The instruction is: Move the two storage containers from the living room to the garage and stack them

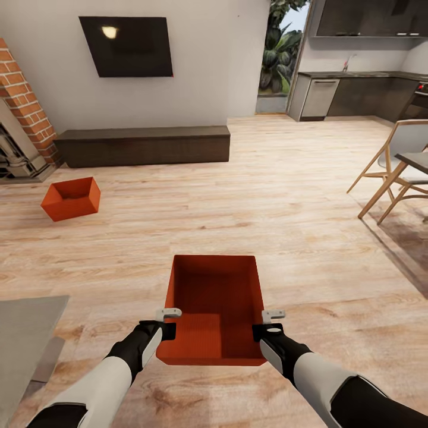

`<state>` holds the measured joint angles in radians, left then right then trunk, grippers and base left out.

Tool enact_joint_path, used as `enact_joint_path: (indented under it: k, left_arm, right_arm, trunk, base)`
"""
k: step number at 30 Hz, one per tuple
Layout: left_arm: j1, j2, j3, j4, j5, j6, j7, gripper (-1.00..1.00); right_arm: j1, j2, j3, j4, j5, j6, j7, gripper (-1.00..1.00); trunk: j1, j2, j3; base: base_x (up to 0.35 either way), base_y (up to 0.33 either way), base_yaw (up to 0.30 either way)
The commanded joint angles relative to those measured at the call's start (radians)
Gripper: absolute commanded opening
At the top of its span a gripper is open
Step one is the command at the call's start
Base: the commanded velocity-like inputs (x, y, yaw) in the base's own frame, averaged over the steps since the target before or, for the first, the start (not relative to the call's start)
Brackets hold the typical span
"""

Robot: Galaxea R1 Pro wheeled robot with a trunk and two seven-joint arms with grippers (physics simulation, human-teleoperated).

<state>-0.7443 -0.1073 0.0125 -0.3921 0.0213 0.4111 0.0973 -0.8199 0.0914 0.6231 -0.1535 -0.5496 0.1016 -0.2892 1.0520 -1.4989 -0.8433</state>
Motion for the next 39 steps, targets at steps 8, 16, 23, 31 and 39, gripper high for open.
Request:
enact_joint_path:
  k: [8, 16, 23, 31, 39]
  left_arm:
    - [0.0, 0.001, 0.0, 0.001, 0.008, 0.006, 0.009, -1.0]
    - [0.0, 0.001, 0.0, 0.001, 0.007, 0.006, 0.01, -1.0]
    - [0.0, 0.001, 0.0, -0.001, 0.006, 0.006, 0.01, -1.0]
    - [0.0, 0.001, 0.0, -0.002, 0.006, 0.006, 0.01, -1.0]
    - [0.0, 0.001, 0.0, -0.002, 0.006, 0.006, 0.01, -1.0]
  right_arm:
    - [-0.001, -0.001, -0.001, -0.008, 0.007, -0.003, -0.001, -1.0]
    - [-0.001, -0.001, 0.0, -0.009, 0.008, -0.006, -0.002, -1.0]
    - [-0.001, -0.001, 0.0, -0.011, 0.008, -0.006, -0.003, -1.0]
    - [-0.001, 0.001, 0.0, -0.011, 0.008, -0.007, -0.007, -1.0]
    - [-0.001, 0.001, 0.0, -0.011, 0.008, -0.006, -0.01, -1.0]
  trunk:
    - [-0.031, 0.056, 0.024]
    - [-0.061, 0.112, 0.05]
    - [-0.088, 0.161, 0.071]
    - [-0.119, 0.217, 0.097]
    - [-0.15, 0.273, 0.122]
  base:
    - [0.0, 0.0, 0.0]
    - [0.0, 0.0, 0.0]
    - [0.0, 0.0, 0.0]
    - [0.0, 0.0, 0.0]
    - [0.0, 0.0, 0.0]
